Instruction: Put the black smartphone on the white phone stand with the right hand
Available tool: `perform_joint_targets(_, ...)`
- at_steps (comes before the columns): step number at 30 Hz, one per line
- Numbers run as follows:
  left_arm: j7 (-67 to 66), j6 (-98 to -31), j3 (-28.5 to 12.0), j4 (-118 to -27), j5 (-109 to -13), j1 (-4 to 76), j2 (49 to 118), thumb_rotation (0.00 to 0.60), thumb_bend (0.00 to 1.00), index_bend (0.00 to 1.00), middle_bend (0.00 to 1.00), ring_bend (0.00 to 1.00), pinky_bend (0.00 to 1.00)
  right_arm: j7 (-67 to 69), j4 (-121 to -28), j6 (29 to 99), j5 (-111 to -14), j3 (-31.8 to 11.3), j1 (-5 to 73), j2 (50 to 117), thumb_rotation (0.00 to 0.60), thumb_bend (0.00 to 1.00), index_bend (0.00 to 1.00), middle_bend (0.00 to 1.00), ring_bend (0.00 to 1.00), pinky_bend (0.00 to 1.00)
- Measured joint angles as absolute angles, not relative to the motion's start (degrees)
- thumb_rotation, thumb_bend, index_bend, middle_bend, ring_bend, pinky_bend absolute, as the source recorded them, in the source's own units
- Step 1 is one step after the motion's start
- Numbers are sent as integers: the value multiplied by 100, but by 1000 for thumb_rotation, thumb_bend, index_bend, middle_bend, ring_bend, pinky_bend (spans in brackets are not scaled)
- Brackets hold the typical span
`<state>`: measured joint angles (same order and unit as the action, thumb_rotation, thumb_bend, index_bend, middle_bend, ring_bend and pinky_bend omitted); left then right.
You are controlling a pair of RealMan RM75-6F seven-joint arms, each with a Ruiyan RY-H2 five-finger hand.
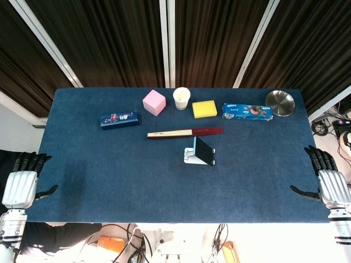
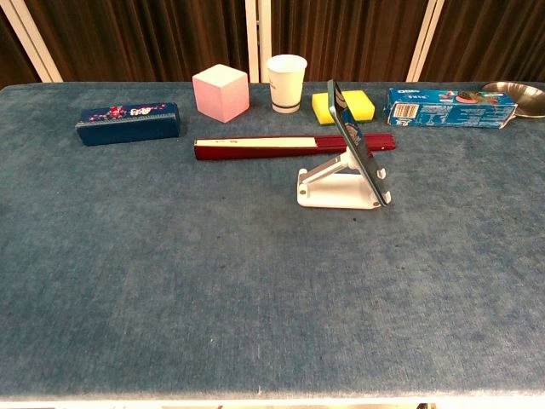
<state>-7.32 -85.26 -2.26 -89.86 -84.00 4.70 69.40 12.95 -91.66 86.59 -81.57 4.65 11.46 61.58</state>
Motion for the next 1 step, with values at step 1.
perform_joint_targets(1,-739,-8521,-227,-8991,-8402,474,6934,600,78,204,165,106,0,1319,-9190,8657,-8217,464,1126,6121,549,215,0,83,0,53)
